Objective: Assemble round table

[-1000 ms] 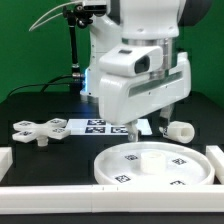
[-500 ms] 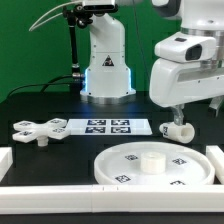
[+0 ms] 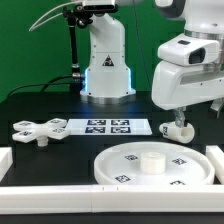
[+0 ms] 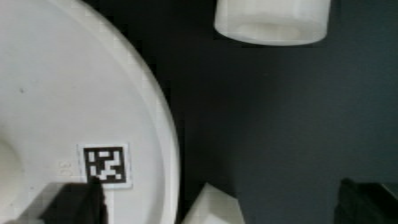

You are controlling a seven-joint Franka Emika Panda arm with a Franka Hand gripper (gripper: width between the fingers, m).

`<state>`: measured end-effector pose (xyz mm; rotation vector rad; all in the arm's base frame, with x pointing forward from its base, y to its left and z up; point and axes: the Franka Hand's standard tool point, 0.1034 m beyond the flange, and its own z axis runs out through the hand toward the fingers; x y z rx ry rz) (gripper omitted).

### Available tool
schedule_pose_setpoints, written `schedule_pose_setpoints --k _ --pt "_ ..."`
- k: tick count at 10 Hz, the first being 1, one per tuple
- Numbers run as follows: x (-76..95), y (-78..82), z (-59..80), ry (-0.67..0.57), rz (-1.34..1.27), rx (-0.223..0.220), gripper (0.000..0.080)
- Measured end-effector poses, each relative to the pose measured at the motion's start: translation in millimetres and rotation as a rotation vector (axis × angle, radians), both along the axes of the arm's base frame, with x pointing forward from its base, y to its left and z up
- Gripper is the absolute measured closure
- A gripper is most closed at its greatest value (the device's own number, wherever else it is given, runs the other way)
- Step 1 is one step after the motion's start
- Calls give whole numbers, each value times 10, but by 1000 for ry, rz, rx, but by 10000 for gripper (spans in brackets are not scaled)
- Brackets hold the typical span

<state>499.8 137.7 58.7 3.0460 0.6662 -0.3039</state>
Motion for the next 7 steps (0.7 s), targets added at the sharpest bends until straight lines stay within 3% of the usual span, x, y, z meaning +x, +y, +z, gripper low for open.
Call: schedule_pose_setpoints --k 7 --pt "-196 -42 -94 432 3 -153 151"
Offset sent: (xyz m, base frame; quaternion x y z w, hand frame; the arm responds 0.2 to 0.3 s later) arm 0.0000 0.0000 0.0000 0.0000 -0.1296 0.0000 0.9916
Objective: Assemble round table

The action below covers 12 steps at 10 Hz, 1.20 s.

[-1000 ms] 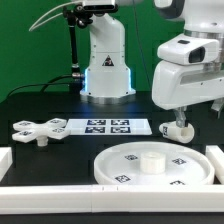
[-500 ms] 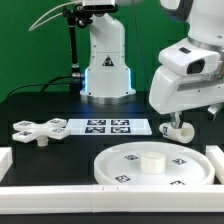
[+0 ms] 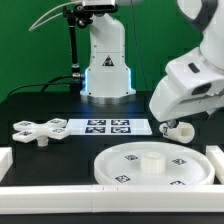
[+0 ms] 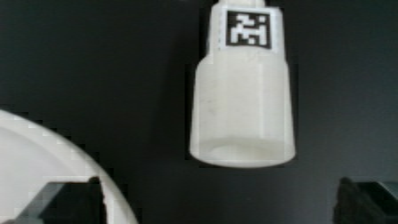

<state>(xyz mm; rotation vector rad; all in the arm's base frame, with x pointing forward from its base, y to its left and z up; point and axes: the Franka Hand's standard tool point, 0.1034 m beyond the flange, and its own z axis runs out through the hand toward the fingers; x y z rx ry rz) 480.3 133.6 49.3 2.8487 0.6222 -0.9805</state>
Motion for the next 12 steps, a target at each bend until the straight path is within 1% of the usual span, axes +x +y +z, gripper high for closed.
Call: schedule_pose_setpoints --k 1,2,3,4,5,6,9,10,12 --pt "-86 -37 -9 47 -2 -90 151" --pt "-143 -17 -33 94 3 -132 151" --pt "-160 -6 -16 134 -5 -145 151" --pt "-226 -35 1 203 -2 -171 151" --pt "-257 -39 -31 279 0 -199 151" --pt "-262 -38 -65 337 1 -220 151" --pt "-352 -90 -206 510 -3 -281 151" --pt "-283 -73 -312 483 -8 -269 151" --pt "-283 -71 -345 467 -7 -260 151"
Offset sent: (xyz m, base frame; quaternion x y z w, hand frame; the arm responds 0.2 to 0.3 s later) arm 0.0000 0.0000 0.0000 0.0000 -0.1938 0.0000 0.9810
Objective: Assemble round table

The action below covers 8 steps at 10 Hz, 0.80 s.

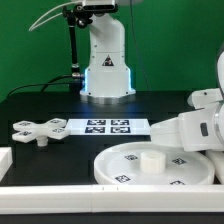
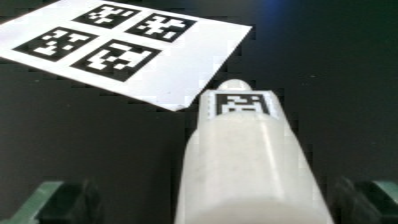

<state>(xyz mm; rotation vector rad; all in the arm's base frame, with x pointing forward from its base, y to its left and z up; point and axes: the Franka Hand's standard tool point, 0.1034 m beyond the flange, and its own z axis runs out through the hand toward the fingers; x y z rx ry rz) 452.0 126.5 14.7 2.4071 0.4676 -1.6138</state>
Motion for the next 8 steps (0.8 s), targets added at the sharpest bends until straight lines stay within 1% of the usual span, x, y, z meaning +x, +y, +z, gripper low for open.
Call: schedule_pose_setpoints --k 3,4,5,6,7,8 --pt "5 5 -7 -4 1 2 151" --pt "4 8 -7 -4 1 2 239" --pt "4 9 -7 -4 1 2 239" --pt "6 9 -7 -4 1 2 377" --pt "7 9 -6 -4 1 3 377" --pt "15 9 -2 -2 5 14 377"
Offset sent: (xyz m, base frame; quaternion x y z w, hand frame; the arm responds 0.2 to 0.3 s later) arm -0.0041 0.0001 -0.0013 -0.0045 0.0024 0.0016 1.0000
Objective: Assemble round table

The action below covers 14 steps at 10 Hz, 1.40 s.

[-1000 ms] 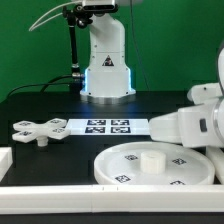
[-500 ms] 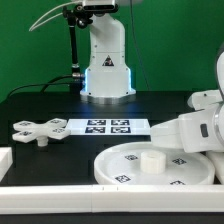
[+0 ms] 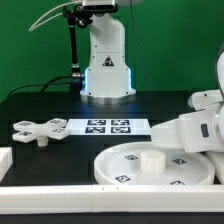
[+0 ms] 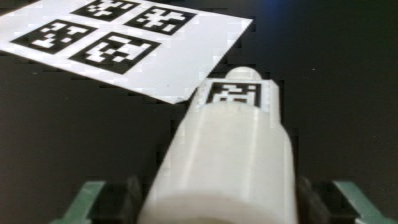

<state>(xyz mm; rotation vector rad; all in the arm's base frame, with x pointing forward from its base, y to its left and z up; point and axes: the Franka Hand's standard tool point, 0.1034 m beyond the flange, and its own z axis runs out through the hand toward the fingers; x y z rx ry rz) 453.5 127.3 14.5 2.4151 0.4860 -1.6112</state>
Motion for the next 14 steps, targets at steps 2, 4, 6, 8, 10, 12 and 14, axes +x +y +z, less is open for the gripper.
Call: schedule_pose_setpoints --k 2,4,6,8,10,12,14 --pt "39 9 40 6 12 30 377" --pt "137 4 235 19 22 63 377" --pt "284 -32 535 25 19 86 377" --pt "382 -104 680 8 5 93 377" --pt "430 -78 620 -34 10 108 377" --pt "573 -58 585 -122 15 142 377" --pt "732 -114 834 -220 19 183 377"
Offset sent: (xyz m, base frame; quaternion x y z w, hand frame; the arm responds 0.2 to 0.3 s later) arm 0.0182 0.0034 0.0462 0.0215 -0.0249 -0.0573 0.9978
